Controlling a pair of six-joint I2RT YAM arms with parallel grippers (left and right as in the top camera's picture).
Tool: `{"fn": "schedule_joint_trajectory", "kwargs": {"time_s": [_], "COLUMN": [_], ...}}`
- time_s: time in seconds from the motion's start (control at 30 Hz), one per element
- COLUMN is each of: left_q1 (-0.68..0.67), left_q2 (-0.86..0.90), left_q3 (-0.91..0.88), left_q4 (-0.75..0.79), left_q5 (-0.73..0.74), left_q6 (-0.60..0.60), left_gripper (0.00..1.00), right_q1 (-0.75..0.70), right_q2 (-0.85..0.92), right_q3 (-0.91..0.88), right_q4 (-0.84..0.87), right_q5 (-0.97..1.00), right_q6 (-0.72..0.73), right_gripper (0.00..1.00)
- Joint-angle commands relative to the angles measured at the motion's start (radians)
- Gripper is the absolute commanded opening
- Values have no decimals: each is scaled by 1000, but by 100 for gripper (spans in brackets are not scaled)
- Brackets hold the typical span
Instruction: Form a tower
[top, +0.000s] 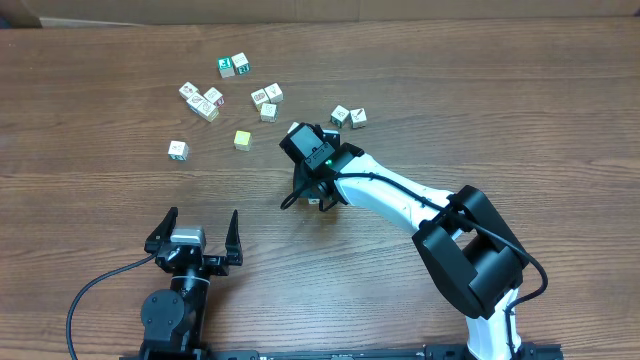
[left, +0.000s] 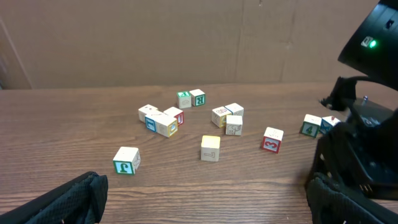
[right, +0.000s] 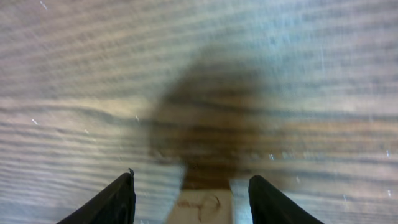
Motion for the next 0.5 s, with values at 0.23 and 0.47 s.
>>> {"fn": "schedule_joint_trajectory", "kwargs": {"time_s": [0.23,0.47], "left_q1": [7,7], "left_q2": [-11,-11], "left_q3": [-3,-3], "left_q4": [2,2], "left_q5": [11,11], "left_q6": [16,16], "left_gripper": [99,100], "right_q1": [0,0], "right_q2": [9,9], "right_q3": [-6,-6], "right_q4": [105,121], "right_q5": [121,129], "right_q6": [-29,-29], "right_gripper": [57,58]}}
